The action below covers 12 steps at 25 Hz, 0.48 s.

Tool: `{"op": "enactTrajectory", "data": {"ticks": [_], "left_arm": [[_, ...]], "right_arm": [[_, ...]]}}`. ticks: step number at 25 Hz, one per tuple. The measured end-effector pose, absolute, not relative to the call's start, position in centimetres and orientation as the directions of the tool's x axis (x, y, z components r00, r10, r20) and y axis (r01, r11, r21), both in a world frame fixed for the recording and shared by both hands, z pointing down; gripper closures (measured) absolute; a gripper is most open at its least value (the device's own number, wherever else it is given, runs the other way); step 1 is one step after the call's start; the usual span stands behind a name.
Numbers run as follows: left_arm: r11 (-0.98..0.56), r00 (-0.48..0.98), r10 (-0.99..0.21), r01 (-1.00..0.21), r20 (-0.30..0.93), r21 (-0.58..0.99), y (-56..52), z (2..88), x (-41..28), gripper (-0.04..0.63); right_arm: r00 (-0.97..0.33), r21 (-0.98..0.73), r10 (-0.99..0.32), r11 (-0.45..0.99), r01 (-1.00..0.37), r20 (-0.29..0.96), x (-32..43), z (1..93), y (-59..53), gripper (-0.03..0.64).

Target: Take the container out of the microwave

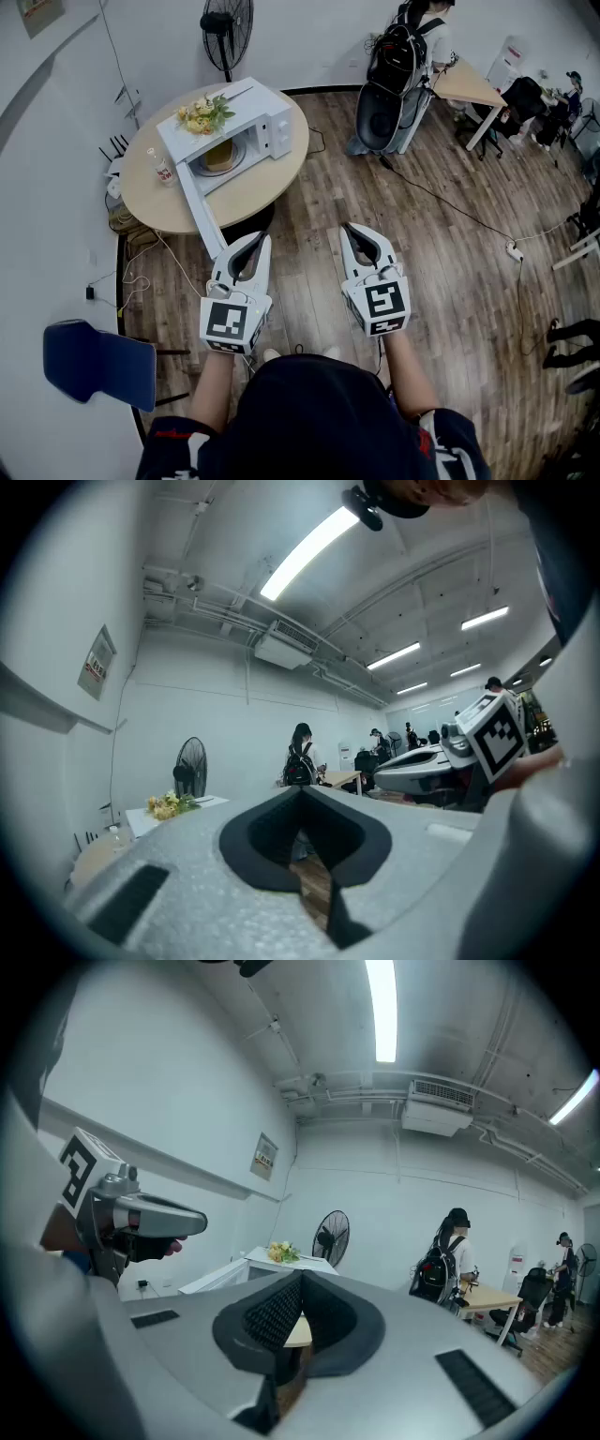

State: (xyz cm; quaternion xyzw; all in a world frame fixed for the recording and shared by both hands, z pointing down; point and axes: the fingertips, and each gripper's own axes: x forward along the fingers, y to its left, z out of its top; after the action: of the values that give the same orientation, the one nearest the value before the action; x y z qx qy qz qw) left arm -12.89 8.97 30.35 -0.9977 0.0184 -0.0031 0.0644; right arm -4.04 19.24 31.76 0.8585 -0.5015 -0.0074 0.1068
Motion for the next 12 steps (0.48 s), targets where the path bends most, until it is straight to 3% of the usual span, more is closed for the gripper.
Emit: {"op": "enactTrajectory", "data": {"ticks": [12], "left_arm": [[-0.994, 0.999, -0.033, -0.031, 0.023, -0.107, 9.71, 30.86, -12.45, 0.581]], "right_arm": [[0.496, 0.174, -0.862, -0.475, -0.862, 0.104, -3.77, 32.43, 20.06, 0.609]]}}
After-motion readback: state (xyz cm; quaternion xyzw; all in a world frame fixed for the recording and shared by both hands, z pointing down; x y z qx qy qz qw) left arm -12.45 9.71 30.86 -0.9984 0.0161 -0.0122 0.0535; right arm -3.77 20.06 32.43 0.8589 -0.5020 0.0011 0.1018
